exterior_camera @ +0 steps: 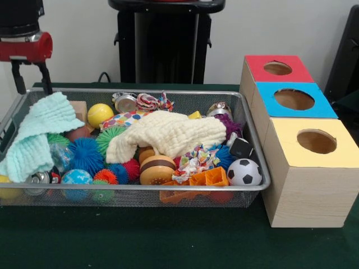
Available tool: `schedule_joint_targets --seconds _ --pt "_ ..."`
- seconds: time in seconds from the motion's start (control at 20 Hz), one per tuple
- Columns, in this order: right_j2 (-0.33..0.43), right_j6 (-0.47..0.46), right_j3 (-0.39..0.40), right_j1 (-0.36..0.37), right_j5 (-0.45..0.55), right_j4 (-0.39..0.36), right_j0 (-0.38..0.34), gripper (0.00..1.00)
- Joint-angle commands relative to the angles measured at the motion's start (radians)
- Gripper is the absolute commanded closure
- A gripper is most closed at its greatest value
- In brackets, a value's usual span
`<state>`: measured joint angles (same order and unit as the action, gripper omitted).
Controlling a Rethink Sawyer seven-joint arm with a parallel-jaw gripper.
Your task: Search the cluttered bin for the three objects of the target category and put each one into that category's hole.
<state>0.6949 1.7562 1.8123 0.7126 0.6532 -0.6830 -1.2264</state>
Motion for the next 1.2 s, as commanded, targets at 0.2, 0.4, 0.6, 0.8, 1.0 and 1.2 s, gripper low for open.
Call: schedule_joint_targets --seconds 0.2,0.4,0.6,0.8,1.0,1.2 --pt "0.064 -0.126 0.217 0.11 -0.038 -0.001 -0.034 0.0" --pt "0.056 -0.098 0.236 0.113 -0.067 -0.019 -0.031 0.0" --pt "0.044 -0.081 0.23 0.103 -0.08 -0.033 -0.018 0.0" --pt "0.033 -0.074 0.211 0.083 -0.084 -0.042 -0.004 0.0" --pt "0.025 -0.074 0.191 0.06 -0.084 -0.05 0.006 0.0" --pt "0.02 -0.075 0.176 0.047 -0.086 -0.057 0.011 0.0"
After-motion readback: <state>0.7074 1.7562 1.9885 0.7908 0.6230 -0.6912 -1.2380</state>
